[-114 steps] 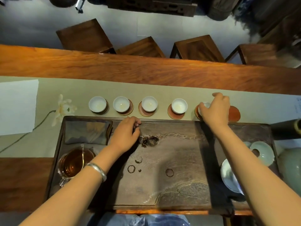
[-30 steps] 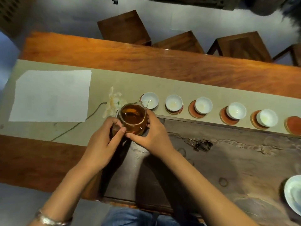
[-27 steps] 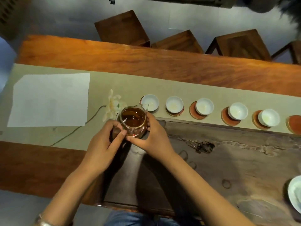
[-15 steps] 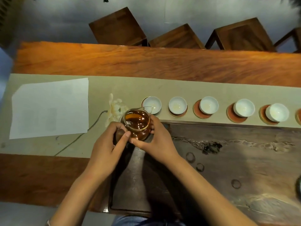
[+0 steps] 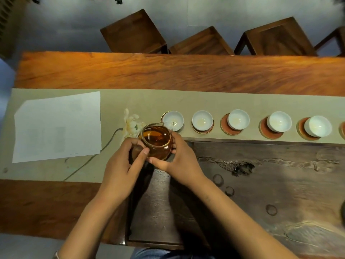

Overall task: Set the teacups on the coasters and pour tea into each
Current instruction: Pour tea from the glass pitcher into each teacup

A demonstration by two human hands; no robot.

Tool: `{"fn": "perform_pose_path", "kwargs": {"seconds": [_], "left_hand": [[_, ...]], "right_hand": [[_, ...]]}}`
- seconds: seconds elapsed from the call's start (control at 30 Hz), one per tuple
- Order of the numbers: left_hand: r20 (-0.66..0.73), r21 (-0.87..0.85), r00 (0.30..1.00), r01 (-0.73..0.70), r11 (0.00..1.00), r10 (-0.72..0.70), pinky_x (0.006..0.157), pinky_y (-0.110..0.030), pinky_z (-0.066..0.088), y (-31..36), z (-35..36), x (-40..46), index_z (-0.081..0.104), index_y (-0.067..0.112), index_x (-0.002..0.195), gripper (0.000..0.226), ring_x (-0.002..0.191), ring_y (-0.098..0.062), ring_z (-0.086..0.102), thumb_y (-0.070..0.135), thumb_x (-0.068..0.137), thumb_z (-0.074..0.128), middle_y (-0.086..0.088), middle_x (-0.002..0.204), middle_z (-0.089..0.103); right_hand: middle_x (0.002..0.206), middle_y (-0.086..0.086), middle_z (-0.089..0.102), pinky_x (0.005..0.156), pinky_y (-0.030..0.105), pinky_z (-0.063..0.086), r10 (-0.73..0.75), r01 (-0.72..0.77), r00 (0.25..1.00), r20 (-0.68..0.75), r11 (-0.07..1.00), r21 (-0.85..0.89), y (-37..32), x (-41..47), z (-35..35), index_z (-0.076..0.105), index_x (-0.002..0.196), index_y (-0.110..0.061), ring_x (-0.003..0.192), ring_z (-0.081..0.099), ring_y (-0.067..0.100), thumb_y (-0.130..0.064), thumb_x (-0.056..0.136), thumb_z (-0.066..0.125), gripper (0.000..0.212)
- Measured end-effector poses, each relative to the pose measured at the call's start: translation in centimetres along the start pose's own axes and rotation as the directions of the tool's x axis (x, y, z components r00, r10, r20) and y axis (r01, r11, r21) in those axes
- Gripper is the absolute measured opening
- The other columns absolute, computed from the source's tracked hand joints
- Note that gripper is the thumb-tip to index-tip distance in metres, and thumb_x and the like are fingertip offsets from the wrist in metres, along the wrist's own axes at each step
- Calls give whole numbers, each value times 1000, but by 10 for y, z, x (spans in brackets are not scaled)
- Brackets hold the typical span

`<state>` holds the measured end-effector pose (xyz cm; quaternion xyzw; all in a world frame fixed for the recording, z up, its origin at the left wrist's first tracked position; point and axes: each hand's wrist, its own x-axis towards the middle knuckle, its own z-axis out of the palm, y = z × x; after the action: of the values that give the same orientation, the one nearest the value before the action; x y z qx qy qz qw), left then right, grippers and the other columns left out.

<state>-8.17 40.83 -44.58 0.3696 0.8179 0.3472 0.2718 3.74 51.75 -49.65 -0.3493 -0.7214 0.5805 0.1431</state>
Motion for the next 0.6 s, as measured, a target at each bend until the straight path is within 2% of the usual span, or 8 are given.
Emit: {"fn": "perform_pose_path", "kwargs": {"seconds": [0.17, 0.43, 0.6], "left_hand": [[0, -9, 1000, 1, 1000, -1, 61, -5, 40, 1, 0, -1, 53, 36, 94, 19, 80, 5, 57, 52, 86, 48, 26, 89, 59], [-5, 2, 1000, 20, 1000, -20, 60, -19, 39, 0, 2, 2, 52, 36, 95, 20, 81, 5, 57, 53, 85, 47, 27, 91, 59], [-1, 8, 1000, 25, 1000, -25, 60, -20, 40, 0, 2, 4, 54, 33, 98, 26, 82, 5, 57, 54, 85, 47, 26, 92, 59]], "right_hand": [[113, -45, 55, 90, 4, 42, 5, -5, 1000, 20, 1000, 23, -1, 2, -3, 37, 113, -75, 113, 55, -13, -49, 67, 80, 68], [116, -34, 60, 96, 22, 50, 24, -25, 999, 41, 999, 27, 1, 4, -5, 39, 115, -72, 114, 57, -8, -54, 67, 79, 65], [120, -27, 62, 98, 30, 52, 31, -32, 999, 29, 999, 28, 3, 5, -5, 39, 117, -71, 115, 58, -6, -54, 67, 80, 66]]}}
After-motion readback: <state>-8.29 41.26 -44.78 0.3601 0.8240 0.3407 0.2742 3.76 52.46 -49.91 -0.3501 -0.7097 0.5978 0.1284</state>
